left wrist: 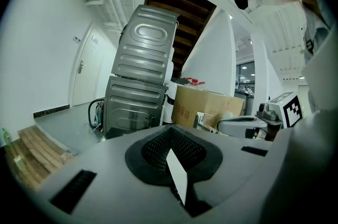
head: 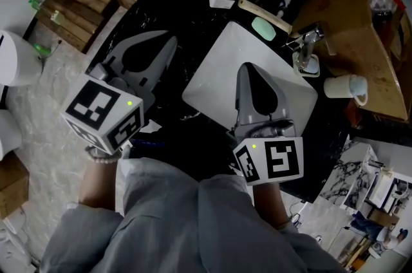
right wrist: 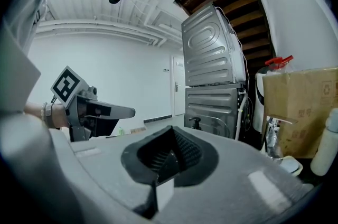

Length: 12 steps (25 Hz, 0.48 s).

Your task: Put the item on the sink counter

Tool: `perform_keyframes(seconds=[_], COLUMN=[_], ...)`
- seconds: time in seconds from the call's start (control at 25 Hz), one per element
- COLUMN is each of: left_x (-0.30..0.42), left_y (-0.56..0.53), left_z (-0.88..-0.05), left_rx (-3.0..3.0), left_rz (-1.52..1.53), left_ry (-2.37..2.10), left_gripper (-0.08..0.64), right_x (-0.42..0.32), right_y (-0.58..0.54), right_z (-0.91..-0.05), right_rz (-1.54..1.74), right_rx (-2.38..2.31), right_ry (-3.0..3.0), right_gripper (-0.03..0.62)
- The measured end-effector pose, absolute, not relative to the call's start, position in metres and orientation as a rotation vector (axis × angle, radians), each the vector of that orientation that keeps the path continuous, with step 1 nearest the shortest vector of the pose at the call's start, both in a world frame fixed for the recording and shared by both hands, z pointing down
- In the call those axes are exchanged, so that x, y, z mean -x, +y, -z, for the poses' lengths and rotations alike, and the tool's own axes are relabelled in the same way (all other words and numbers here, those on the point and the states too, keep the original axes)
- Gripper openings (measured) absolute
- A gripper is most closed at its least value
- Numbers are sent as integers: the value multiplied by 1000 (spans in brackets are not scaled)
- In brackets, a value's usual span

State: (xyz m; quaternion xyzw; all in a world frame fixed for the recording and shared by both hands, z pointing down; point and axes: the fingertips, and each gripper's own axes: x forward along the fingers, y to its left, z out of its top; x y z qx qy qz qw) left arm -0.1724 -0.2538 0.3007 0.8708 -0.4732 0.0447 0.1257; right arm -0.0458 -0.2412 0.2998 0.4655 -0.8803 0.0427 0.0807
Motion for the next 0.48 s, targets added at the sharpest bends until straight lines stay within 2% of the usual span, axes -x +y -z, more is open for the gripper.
perform_keyframes(seconds=[0.48], left_x=[166], left_y=[-247], left_z=[-299], left_rx=[-2544], left_rz=[-138], left_ry=[-1349], left_gripper=[6], right_x=[48], right_y=[-238], right_z=[-296], right_rz=[-118], right_rx=[-1383], right_ry=[-2640], right_gripper=[-3])
